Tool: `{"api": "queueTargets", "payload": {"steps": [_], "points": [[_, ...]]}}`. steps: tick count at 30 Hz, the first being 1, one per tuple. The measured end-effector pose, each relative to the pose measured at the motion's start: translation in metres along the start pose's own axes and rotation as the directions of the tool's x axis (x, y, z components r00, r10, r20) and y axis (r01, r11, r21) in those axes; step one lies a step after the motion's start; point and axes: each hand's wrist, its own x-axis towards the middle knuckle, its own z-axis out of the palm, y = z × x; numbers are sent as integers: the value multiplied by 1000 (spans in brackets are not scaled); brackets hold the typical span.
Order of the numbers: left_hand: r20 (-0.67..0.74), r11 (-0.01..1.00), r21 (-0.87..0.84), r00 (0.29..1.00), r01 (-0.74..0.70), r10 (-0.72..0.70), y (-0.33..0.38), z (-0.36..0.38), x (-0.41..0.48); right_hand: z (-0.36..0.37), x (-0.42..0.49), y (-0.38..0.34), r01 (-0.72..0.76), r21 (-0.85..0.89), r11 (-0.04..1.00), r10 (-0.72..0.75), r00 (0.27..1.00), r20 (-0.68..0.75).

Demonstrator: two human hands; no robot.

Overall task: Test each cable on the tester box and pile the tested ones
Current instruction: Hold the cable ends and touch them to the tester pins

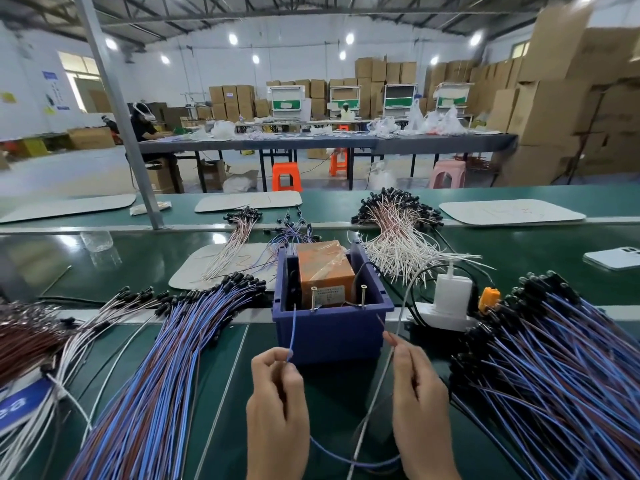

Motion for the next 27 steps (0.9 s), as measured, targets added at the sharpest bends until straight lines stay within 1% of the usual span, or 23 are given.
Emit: {"api": "queueTargets", "payload": {"steps": [3, 5, 9, 12, 17, 22, 27], "points": [[-65, 999, 30, 998, 22, -20, -3, -5, 9, 9, 6, -2, 68, -21, 997, -69, 997, -42], [-81, 999, 39, 997, -1, 4, -5, -5, 15, 12, 10, -2, 96, -33, 995, -99, 992, -73], [-30, 994, 83, 996, -77, 80, -10, -1, 19, 11, 13, 2, 125, -59, 990, -132, 984, -120], [-21, 985, 125, 992, -118, 122, -10, 2, 20, 12, 14, 1, 145, -68, 987, -154, 978, -144], [-3, 979, 141, 988, -150, 152, -12, 4, 21, 13, 16, 5, 163, -86, 983, -174, 974, -143], [-9, 981, 126, 988, -151, 153, -14, 5, 20, 14, 15, 7, 165, -61, 984, -172, 976, -131], [-6, 985, 108, 990, -136, 138, -14, 6, 19, 14, 15, 8, 179, -74, 981, -188, 973, -135]]}}
